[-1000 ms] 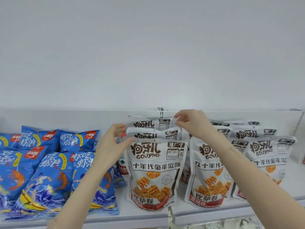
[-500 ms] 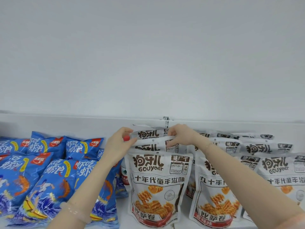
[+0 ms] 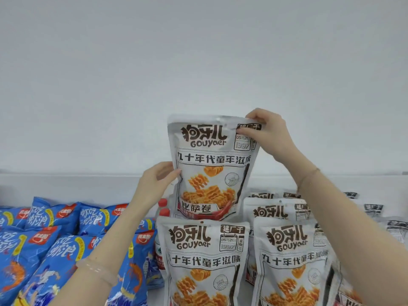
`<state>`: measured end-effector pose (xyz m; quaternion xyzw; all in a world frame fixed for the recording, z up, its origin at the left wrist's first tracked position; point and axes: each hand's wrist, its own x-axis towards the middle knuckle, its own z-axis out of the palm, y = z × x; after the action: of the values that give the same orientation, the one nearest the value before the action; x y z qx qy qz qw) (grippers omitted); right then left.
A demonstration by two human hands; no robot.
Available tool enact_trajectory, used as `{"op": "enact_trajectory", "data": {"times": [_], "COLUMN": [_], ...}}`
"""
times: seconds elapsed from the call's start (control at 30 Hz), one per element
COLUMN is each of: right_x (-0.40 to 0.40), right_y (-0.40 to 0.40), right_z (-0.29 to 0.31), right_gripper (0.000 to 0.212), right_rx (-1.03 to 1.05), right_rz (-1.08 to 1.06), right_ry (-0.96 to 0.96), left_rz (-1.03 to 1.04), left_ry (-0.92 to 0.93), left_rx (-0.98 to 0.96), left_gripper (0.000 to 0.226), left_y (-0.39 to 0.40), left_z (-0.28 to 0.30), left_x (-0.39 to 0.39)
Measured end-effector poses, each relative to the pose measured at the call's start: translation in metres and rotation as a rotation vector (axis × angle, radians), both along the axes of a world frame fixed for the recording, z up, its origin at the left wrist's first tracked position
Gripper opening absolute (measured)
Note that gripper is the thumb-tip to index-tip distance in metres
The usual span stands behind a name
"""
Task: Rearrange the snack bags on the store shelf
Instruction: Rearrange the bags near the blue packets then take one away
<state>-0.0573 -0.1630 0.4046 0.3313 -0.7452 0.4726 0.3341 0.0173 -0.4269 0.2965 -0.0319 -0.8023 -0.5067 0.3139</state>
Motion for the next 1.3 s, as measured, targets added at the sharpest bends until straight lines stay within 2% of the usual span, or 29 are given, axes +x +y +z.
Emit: {"op": "enact_trajectory", "data": {"times": [0.07, 0.1, 0.2, 0.27, 0.37, 0.43, 0.53, 0.67, 0.8, 0.87, 0.97, 1.13, 1.3], "right_x": [0.005, 0.007, 0.005, -0.002, -0.013, -0.01, 0.0, 0.005, 0.002, 0.0, -0.005, -0.014, -0.02], "right_y": [0.005, 0.007, 0.011, 0.011, 0.006, 0.003, -0.001, -0.01, -0.013, -0.009, -0.002, -0.002, -0.005], "right_z": [0.016, 0.023, 0.034, 0.034, 0.026, 0.018, -0.008, -0.045, -0.054, -0.051, -0.052, -0.056, -0.05], "right_gripper": [0.02, 0.02, 0.022, 0.021, 0.04, 0.055, 0.049, 0.027, 0.024, 0.024, 0.025, 0.025, 0.023], "right_rx": [-0.071, -0.102, -0.198, -0.254, -0.435, -0.56, -0.479, -0.407, -0.403, -0.405, -0.34, -0.306, -0.276], "right_rz": [0.013, 0.006, -0.014, -0.031, -0.056, 0.074, 0.291, 0.3, 0.279, 0.368, 0.505, 0.587, 0.554], "right_ry": [0.036, 0.055, 0.064, 0.029, -0.148, -0.38, -0.57, -0.529, -0.45, -0.479, -0.503, -0.531, -0.55], "left_rz": [-0.052, -0.067, -0.041, 0.096, 0.298, 0.377, 0.425, 0.405, 0.255, 0.13, 0.071, -0.005, -0.062], "left_ry": [0.074, 0.107, 0.17, 0.218, 0.254, 0.266, 0.273, 0.26, 0.243, 0.251, 0.262, 0.209, 0.151], "left_rx": [0.067, 0.085, 0.022, -0.086, -0.128, -0.109, -0.046, 0.029, 0.161, 0.29, 0.379, 0.391, 0.345], "left_gripper": [0.012, 0.012, 0.025, 0.036, 0.039, 0.039, 0.041, 0.038, 0.034, 0.03, 0.024, 0.028, 0.018], "left_y": [0.009, 0.013, 0.026, 0.031, 0.039, 0.044, 0.044, 0.038, 0.029, 0.028, 0.028, 0.019, 0.009], "left_z": [0.013, 0.019, 0.029, 0.032, 0.039, 0.046, 0.05, 0.05, 0.039, 0.034, 0.024, 0.012, 0.017], "left_x": [-0.001, 0.0, -0.003, -0.013, -0.022, -0.022, -0.02, -0.016, -0.015, -0.01, -0.004, -0.006, -0.008]}}
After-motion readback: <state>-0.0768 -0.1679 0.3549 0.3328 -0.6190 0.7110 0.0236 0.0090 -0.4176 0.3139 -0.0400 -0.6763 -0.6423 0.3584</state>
